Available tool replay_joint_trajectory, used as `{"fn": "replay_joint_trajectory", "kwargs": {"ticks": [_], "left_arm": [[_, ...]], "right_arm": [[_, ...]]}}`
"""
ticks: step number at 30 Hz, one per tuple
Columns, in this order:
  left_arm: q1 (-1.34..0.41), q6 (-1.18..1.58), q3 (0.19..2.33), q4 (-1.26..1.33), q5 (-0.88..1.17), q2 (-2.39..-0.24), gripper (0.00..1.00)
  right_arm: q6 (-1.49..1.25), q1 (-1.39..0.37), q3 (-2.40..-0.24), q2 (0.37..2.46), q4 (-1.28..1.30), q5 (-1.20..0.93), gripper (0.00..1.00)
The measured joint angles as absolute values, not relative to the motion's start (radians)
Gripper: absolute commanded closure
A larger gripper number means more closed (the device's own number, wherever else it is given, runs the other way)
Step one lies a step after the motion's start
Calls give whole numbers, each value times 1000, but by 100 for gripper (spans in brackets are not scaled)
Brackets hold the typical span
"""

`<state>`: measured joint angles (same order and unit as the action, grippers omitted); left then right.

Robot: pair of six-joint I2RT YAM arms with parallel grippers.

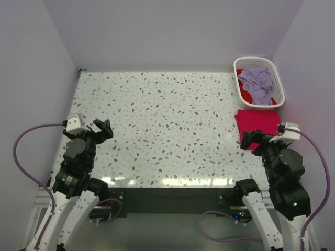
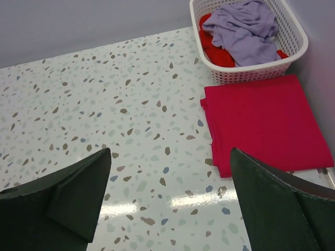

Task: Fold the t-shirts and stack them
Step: Grab the tshirt from the pile

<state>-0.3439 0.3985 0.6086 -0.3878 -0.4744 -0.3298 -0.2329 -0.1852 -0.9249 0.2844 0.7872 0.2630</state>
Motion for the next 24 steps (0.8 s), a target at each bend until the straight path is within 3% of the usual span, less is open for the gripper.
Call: {"fn": "replay_joint_trajectory", "kwargs": {"ticks": [5, 9, 15, 24], "left_arm": [[-344, 396, 607, -355, -435, -381, 0], [-344, 382, 607, -352, -422, -387, 0], [-344, 377, 593, -342, -412, -381, 0], [-344, 372, 591, -337, -403, -371, 0]], "right_arm": [[-241, -185, -928, 472, 696, 223, 1], [-265, -185, -997, 788, 614, 189, 1], [-288, -172, -1257, 1325, 530, 219, 1], [-315, 31, -1707, 1916, 489, 291, 13]]}}
